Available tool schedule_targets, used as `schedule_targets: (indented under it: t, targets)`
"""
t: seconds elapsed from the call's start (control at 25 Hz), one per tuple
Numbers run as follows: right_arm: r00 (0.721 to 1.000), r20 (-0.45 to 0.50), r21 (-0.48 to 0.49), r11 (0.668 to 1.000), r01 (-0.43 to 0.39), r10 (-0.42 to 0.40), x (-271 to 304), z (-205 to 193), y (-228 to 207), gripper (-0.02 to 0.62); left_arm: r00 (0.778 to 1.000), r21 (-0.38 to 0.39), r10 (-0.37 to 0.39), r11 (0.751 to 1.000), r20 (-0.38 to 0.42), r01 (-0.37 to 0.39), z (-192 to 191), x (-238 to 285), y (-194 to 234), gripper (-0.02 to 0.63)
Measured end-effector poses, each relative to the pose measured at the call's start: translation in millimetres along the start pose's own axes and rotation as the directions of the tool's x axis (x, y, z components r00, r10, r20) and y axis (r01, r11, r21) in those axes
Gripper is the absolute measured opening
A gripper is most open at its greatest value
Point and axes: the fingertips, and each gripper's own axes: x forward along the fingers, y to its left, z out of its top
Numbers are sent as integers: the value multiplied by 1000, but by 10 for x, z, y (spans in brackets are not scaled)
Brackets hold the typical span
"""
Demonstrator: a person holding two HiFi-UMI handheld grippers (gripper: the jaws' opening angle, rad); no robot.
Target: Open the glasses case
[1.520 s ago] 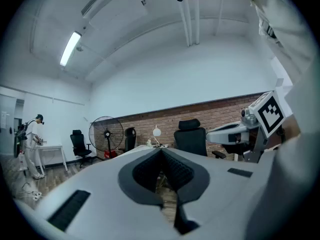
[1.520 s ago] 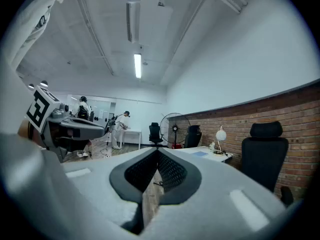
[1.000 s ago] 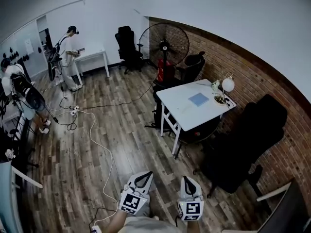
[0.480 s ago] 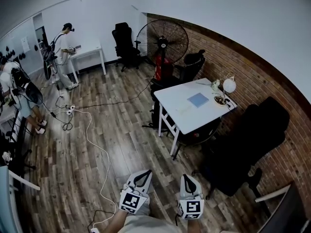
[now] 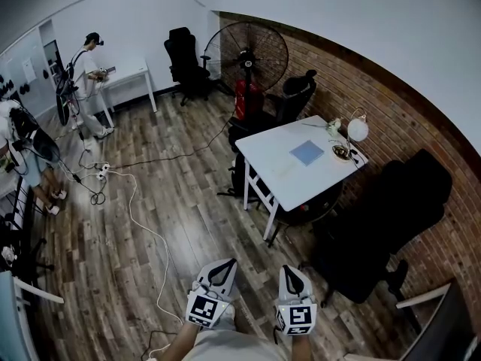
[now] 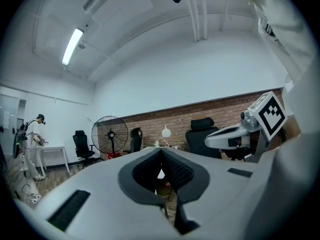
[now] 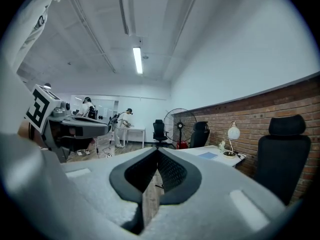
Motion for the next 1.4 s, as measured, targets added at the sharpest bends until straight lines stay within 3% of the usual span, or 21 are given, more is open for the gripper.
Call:
schedule_targets:
  t: [0.92,1.4]
  targets:
    - [997,-40,-5,997,72,-72,1148,58,-65,6,997,-38,-70,997,21,71,-129,801,986,3]
    - [994,-46,-11,995,103,-104,1362,38,-132,6,994,-32,-99,994,38,100,-116,1040,1166,3]
